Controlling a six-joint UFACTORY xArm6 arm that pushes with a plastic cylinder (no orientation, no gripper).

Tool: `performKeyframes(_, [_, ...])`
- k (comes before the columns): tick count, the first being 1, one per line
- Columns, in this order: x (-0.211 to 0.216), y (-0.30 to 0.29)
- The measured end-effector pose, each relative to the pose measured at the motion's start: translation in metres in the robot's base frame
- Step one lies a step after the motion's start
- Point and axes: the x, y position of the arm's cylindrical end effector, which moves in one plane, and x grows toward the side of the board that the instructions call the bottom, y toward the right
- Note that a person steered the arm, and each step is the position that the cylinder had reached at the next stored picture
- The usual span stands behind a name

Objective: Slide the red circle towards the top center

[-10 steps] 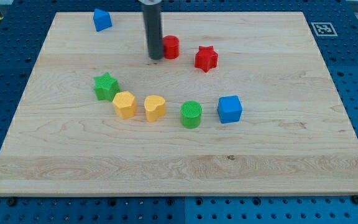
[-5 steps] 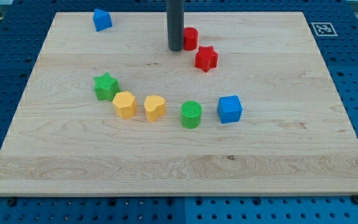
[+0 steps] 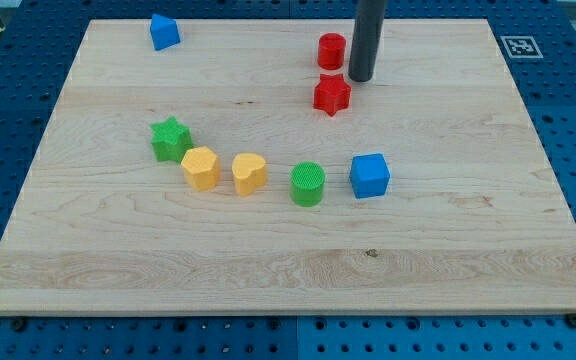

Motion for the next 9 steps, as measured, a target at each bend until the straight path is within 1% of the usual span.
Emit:
performKeyframes(1, [-0.009, 0.0])
performKeyframes(2, [-0.036, -0.001])
performKeyframes(3, [-0.04, -0.002])
performKeyframes(4, [-0.009, 0.016])
performKeyframes(5, [-0.001, 0.017])
performKeyframes(7, [-0.03, -0.04])
performKeyframes(9, [-0.049, -0.083])
